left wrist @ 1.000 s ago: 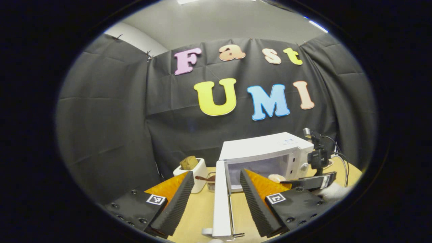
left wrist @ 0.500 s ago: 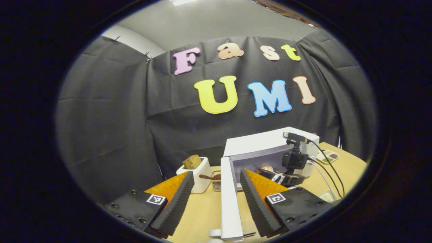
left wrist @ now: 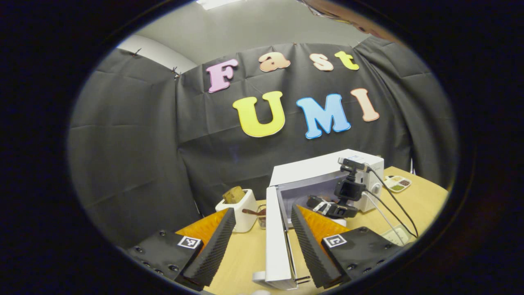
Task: Open the microwave oven with the left hand, put the food in, and close the microwave oven.
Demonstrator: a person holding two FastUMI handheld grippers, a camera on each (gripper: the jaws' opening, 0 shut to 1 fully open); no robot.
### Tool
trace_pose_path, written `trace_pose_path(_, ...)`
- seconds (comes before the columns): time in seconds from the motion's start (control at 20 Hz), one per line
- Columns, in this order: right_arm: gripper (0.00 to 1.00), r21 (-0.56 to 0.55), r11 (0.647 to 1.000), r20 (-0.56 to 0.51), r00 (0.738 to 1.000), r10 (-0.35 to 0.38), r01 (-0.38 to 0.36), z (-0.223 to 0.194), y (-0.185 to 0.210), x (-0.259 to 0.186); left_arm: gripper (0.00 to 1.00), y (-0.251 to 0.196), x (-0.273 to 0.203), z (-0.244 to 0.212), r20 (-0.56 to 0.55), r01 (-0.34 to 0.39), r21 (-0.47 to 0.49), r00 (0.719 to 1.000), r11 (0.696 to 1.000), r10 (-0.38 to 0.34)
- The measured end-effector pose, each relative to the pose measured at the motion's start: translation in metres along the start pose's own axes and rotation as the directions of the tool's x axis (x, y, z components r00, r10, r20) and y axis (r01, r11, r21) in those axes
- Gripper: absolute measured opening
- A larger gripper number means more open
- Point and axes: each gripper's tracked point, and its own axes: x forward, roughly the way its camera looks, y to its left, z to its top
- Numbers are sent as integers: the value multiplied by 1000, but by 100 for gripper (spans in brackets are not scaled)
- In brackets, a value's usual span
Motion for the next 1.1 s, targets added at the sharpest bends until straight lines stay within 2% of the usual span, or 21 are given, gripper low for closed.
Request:
trace_pose_path(0.1,98,-16,1000,11,1000,0,0,4,-5,-7,92,2,-2,1,2,-4,-7,1000,1000,4)
trace_pose_path(0.15,98,-20,1000,7,1000,6,-6,6,-5,-11,99,4,-4,0,5,-12,-9,1000,1000,12)
trace_pose_path(0.25,98,-35,999,3,1000,19,-19,13,-4,-24,99,10,-4,-1,4,-25,-12,1000,1000,25)
trace_pose_path(0.45,98,-186,979,38,995,95,-87,45,-2,-72,99,27,-9,2,22,-62,-2,998,998,62)
trace_pose_path(0.6,98,-264,959,59,990,126,-107,83,-16,-114,98,49,-16,-1,33,-104,50,994,993,103)
trace_pose_path(0.7,98,-334,936,92,985,145,-106,114,-33,-145,96,68,-24,-14,34,-141,103,990,985,138)
trace_pose_path(0.75,98,-371,922,102,982,159,-111,130,-38,-159,99,75,-26,-23,23,-152,113,988,982,150)
trace_pose_path(0.8,93,-403,907,95,980,175,-123,142,-44,-174,98,82,-29,-38,0,-157,114,987,981,158)
trace_pose_path(0.85,98,-438,887,79,977,200,-146,150,-49,-192,96,85,-33,-53,-19,-152,93,988,984,154)
trace_pose_path(0.9,93,-482,862,66,974,215,-157,160,-54,-210,98,84,-34,-66,-41,-139,57,989,989,141)
trace_pose_path(0.95,98,-530,834,75,971,225,-152,173,-60,-228,100,83,-33,-81,-47,-123,30,991,992,124)
trace_pose_path(1.0,98,-559,815,93,966,243,-151,186,-62,-247,100,84,-30,-96,-59,-122,19,991,992,123)
trace_pose_path(1.1,98,-578,796,102,953,286,-177,205,-58,-281,99,85,-30,-121,-104,-128,20,986,992,130)
